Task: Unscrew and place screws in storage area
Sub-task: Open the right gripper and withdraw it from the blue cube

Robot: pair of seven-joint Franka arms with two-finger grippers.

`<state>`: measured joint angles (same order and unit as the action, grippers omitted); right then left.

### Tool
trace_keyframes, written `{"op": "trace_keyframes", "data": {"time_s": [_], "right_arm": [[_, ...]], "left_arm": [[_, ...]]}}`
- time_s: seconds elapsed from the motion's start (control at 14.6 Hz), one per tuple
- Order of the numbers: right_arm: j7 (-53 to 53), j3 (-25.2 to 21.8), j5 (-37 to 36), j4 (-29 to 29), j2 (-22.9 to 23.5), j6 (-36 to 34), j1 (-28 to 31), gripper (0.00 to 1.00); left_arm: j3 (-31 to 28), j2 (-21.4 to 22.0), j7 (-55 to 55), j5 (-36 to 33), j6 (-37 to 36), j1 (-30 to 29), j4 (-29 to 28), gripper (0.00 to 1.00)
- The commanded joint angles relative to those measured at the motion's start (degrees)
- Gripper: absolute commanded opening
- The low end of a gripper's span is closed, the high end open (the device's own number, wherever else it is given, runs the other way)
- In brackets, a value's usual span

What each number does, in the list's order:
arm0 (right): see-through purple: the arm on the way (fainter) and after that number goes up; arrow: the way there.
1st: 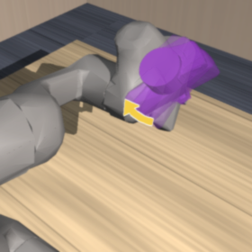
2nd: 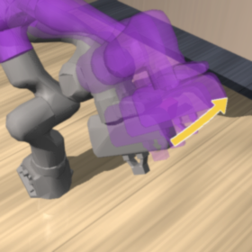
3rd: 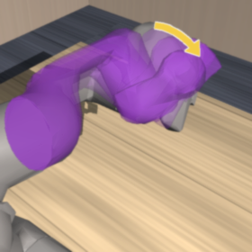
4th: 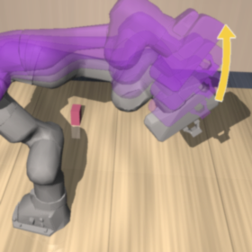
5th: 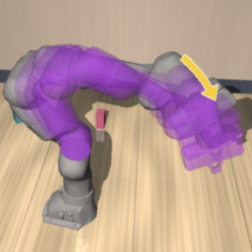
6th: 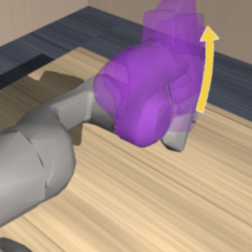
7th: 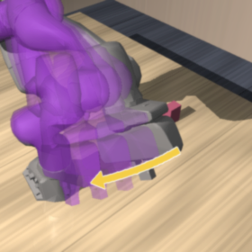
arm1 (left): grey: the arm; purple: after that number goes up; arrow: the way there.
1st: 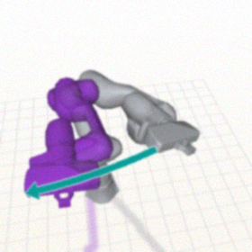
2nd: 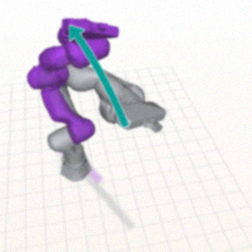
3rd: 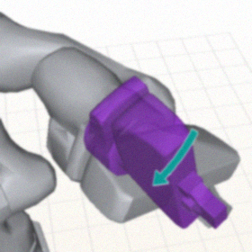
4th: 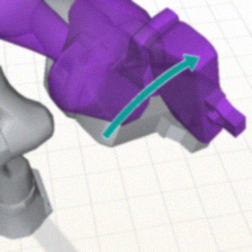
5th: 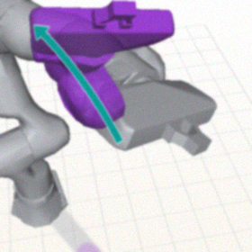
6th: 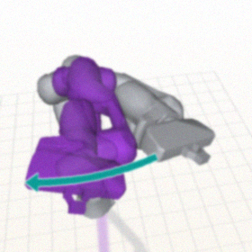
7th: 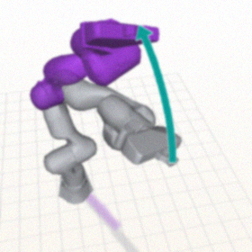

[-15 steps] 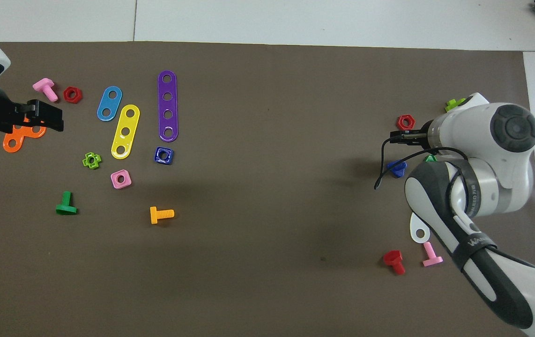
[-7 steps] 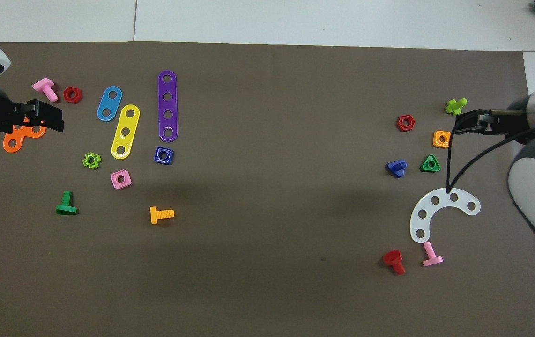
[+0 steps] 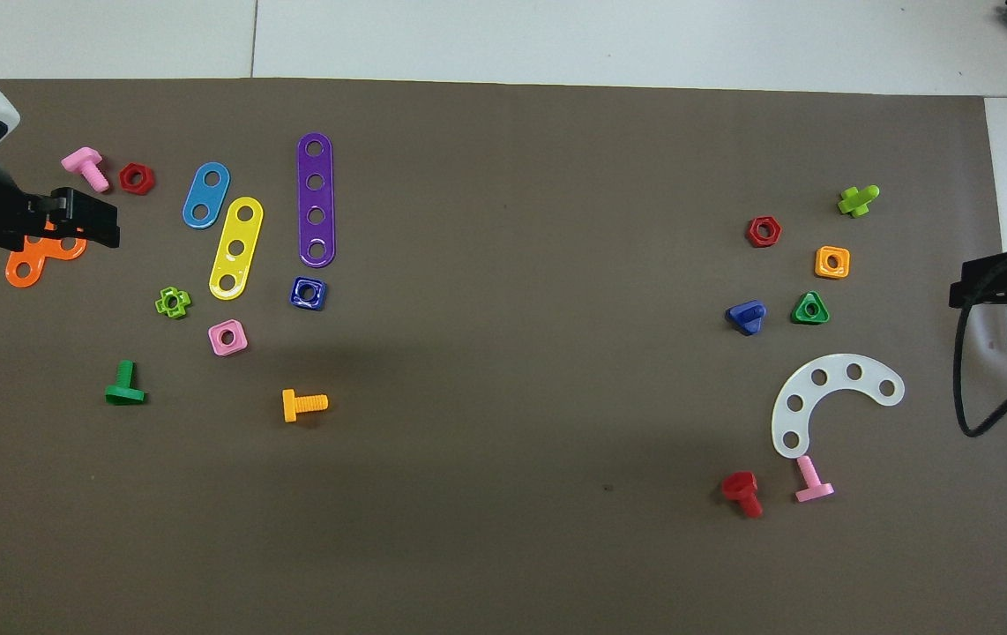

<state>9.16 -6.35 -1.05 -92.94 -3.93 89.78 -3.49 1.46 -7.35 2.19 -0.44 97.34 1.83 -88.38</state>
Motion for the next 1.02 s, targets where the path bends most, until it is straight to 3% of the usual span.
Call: {"op": "trace_keyframes", "data": {"time_s": [0.0, 0.96], "right_arm": [[-1.2, 0.4, 0.3, 1.3, 1.0, -1.6, 0.1, 1.0], [-1.6, 0.9, 0.2, 0.7, 0.4, -2.2, -0.5, 1.0]], "left_arm": [[0.1, 2.0, 0.1, -1.1, 1.2, -0.3, -2.3, 1.0], [0.1, 2.0, 0.2, -1.1, 1.2, -0.3, -2.4, 1.0]]}}
